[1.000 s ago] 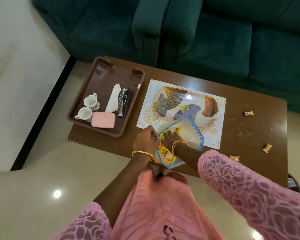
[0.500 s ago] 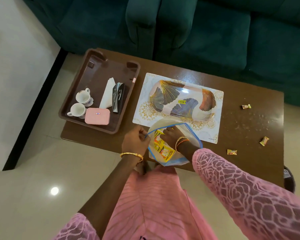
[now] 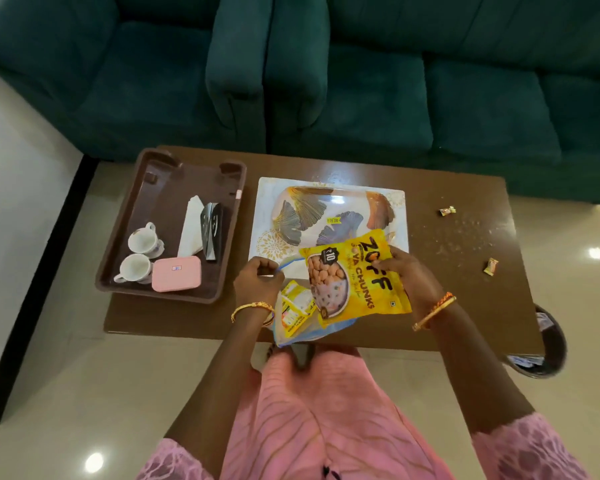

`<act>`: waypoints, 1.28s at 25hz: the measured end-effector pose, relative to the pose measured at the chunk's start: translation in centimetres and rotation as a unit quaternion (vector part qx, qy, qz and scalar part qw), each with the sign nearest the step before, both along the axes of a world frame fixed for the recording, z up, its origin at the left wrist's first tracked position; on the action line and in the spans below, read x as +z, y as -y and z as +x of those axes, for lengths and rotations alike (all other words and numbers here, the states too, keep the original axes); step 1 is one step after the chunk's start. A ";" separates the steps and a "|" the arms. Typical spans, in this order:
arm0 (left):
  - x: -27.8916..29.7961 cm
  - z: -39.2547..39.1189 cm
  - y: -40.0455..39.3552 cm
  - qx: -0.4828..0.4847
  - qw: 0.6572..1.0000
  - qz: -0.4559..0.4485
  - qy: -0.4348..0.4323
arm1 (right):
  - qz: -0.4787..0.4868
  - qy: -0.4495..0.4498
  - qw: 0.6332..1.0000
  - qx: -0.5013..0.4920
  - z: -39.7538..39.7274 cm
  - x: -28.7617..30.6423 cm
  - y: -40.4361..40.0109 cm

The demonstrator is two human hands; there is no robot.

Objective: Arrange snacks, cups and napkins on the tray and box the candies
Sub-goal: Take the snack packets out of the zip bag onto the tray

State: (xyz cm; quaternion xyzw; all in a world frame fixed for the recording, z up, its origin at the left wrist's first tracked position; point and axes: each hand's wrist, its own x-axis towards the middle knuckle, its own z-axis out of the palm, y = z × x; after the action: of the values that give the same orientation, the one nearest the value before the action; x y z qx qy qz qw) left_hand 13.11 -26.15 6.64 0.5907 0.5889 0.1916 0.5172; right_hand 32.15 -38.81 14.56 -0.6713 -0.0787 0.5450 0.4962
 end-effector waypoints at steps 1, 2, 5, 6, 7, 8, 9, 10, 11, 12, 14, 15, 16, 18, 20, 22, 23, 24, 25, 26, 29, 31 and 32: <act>0.1 0.4 0.0 -0.011 1.000 0.006 -0.003 | 0.004 -0.024 0.999 -0.021 0.5 0.0 0.3; 0.3 0.7 0.0 -0.022 1.000 0.011 -0.004 | 0.005 -0.045 0.998 -0.039 0.9 -0.3 0.6; 0.4 1.8 0.3 -0.045 0.999 0.023 -0.008 | 0.009 -0.101 0.991 -0.081 2.0 -1.9 1.5; 0.3 2.1 0.4 -0.044 0.998 0.029 -0.014 | 0.030 -0.128 0.986 -0.104 2.3 -2.5 1.7; 0.2 2.4 0.5 -0.038 0.998 0.035 -0.023 | 0.067 -0.154 0.977 -0.130 2.8 -2.9 1.8; 0.0 2.7 0.6 -0.029 0.998 0.039 -0.033 | 0.111 -0.173 0.967 -0.148 3.5 -3.3 1.9; -0.1 3.1 0.6 -0.022 0.998 0.043 -0.044 | 0.144 -0.174 0.961 -0.158 4.3 -3.8 2.0; -0.2 3.4 0.7 -0.016 0.997 0.047 -0.055 | 0.153 -0.155 0.962 -0.166 5.4 -4.3 2.0; -0.3 4.0 0.7 -0.009 0.996 0.053 -0.065 | 0.144 -0.118 0.966 -0.178 6.7 -5.1 2.1; -0.4 4.5 0.8 -0.004 0.995 0.061 -0.075 | 0.116 -0.073 0.970 -0.202 8.1 -6.0 2.2; -0.5 6.2 0.8 -0.002 0.992 0.081 -0.097 | 0.035 0.009 0.970 -0.239 11.8 -8.0 2.5; -0.6 7.0 0.8 -0.005 0.990 0.088 -0.111 | 0.001 0.046 0.970 -0.238 13.7 -8.9 2.5; -0.7 7.9 0.9 -0.004 0.988 0.092 -0.125 | -0.025 0.077 0.971 -0.223 15.7 -9.9 2.2; -1.1 9.8 0.8 0.006 0.983 0.094 -0.156 | -0.057 0.125 0.974 -0.179 19.3 -11.9 1.0; -1.6 11.3 1.0 0.021 0.978 0.095 -0.186 | -0.078 0.184 0.971 -0.129 21.9 -13.7 -1.1; -2.2 12.6 1.1 0.027 0.973 0.095 -0.211 | -0.083 0.234 0.965 -0.085 23.4 -15.6 -3.5; -2.5 13.1 1.1 0.028 0.970 0.093 -0.224 | -0.087 0.245 0.963 -0.069 23.8 -16.7 -4.9; -2.8 13.6 1.1 0.025 0.967 0.091 -0.236 | -0.094 0.247 0.962 -0.063 24.1 -17.7 -6.0; -3.1 14.0 1.0 0.018 0.965 0.090 -0.247 | -0.099 0.239 0.964 -0.066 24.2 -18.6 -7.0; -3.4 14.2 1.0 0.013 0.962 0.088 -0.257 | -0.106 0.220 0.967 -0.073 24.3 -19.5 -7.9; -4.3 14.8 0.9 0.004 0.960 0.090 -0.266 | -0.146 0.148 0.974 -0.087 24.8 -21.9 -9.9; -4.7 15.3 1.0 -0.008 0.958 0.098 -0.270 | -0.159 0.103 0.978 -0.092 25.1 -22.7 -10.6; -4.9 15.6 1.0 -0.018 0.957 0.098 -0.272 | -0.161 0.088 0.978 -0.094 25.1 -22.9 -10.8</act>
State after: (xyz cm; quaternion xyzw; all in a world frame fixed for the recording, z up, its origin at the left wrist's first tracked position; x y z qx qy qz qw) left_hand 28.72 -27.20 1.78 0.6792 0.6747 0.0710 0.2800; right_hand 57.21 -28.00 -8.33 -0.7924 0.0303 0.4400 0.4214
